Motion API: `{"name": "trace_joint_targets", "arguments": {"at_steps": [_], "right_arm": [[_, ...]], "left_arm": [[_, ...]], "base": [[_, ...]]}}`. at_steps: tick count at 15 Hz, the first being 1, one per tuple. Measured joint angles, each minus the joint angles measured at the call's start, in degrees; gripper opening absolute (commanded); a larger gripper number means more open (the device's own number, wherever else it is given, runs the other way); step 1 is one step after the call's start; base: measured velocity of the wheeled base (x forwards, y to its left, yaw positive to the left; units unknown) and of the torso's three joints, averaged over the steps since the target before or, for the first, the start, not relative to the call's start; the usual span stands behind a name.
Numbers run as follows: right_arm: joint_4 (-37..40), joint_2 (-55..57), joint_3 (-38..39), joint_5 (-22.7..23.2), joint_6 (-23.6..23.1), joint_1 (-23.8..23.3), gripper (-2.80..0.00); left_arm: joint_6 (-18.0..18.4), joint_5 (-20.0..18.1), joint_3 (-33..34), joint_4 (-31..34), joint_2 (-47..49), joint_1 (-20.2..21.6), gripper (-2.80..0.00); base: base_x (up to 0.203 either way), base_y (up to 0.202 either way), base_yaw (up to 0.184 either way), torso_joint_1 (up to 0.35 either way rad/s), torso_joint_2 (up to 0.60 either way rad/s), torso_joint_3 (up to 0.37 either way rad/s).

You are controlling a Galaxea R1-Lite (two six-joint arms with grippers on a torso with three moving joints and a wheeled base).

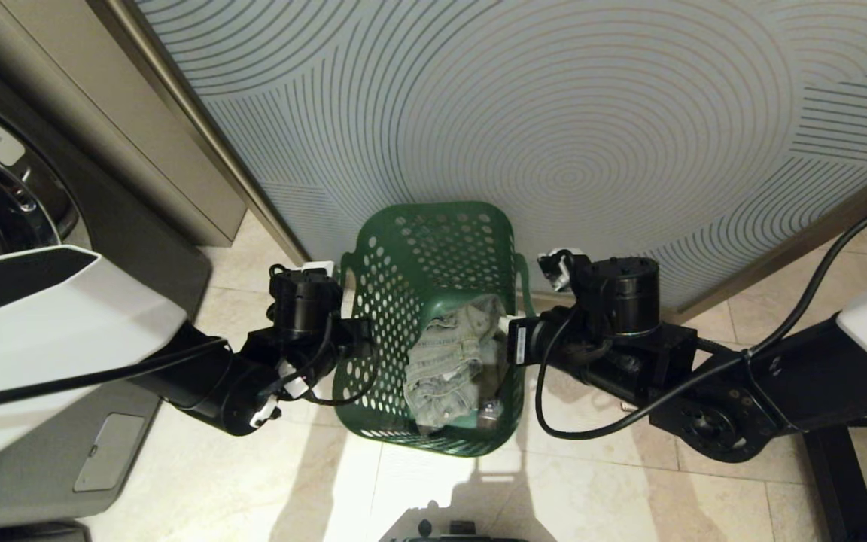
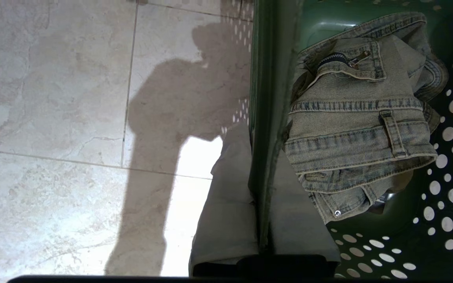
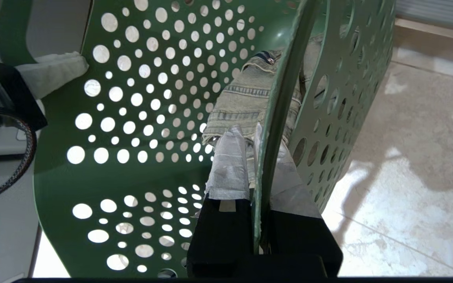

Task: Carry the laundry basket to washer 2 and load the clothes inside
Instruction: Pick up the clothes basket and put it beside the washing machine

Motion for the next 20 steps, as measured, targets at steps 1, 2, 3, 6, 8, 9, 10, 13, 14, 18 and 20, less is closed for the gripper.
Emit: {"name": "trace_joint_targets", "arguments": {"at_steps": [1,2,3,6,8,9,10,13,14,18,20], "right_arm": [[0.04,-0.14,0.13,0.0,-0.04,0.05,-2.8],[0.09,-0.27,0.15,0.0,-0.04,0.19,-2.8],[0.06,-0.36,0.19,0.0,-0.01,0.34,-2.8],[0.09,-0.55,0.98,-0.01,-0.04,0.83,-2.8],[0.08,-0.63,1.24,-0.06,-0.86,1.24,-2.8],[0.11,-0.66,1.26,-0.06,-1.11,1.29,-2.8],[0.09,-0.66,1.26,-0.08,-1.17,1.38,-2.8],[0.11,-0.91,1.26,-0.09,-1.18,1.43,-2.8],[0.09,-0.99,1.26,-0.07,-1.17,1.43,-2.8],[0.11,-1.13,1.31,-0.08,-1.15,1.43,-2.8],[0.12,-1.13,1.37,-0.06,-1.11,1.4,-2.8]], "left_arm": [[-0.02,-0.02,0.11,-0.01,-0.28,-0.15,-2.8],[-0.03,-0.04,0.29,-0.01,-0.49,-0.21,-2.8],[0.05,0.02,0.36,-0.02,-0.59,-0.22,-2.8],[0.13,0.12,0.44,-0.01,-1.07,-0.87,-2.8],[0.13,0.13,0.79,0.07,-1.34,-1.09,-2.8],[0.06,0.1,1.1,0.05,-1.55,-1.2,-2.8],[0.02,0.06,1.45,0.02,-1.81,-1.31,-2.8],[-0.2,-0.03,2.3,-0.04,-2.45,-1.59,-2.8],[-0.37,0.01,2.43,-0.11,-2.55,-1.67,-2.8],[-1.11,0.04,3.39,-0.11,-2.68,-1.87,-2.8],[-1.18,0.05,3.69,-0.06,-2.72,-1.87,-2.8]], "base": [[0.0,0.0,0.0,0.0,0.0,0.0],[0.0,0.0,0.0,0.0,0.0,0.0],[0.0,0.0,0.0,0.0,0.0,0.0],[0.0,0.0,0.0,0.0,0.0,0.0],[0.0,0.0,0.0,0.0,0.0,0.0],[0.0,0.0,0.0,0.0,0.0,0.0],[0.0,0.0,0.0,0.0,0.0,0.0],[0.0,0.0,0.0,0.0,0.0,0.0],[0.0,0.0,0.0,0.0,0.0,0.0],[0.0,0.0,0.0,0.0,0.0,0.016],[0.0,0.0,0.0,0.004,0.0,0.132]]}}
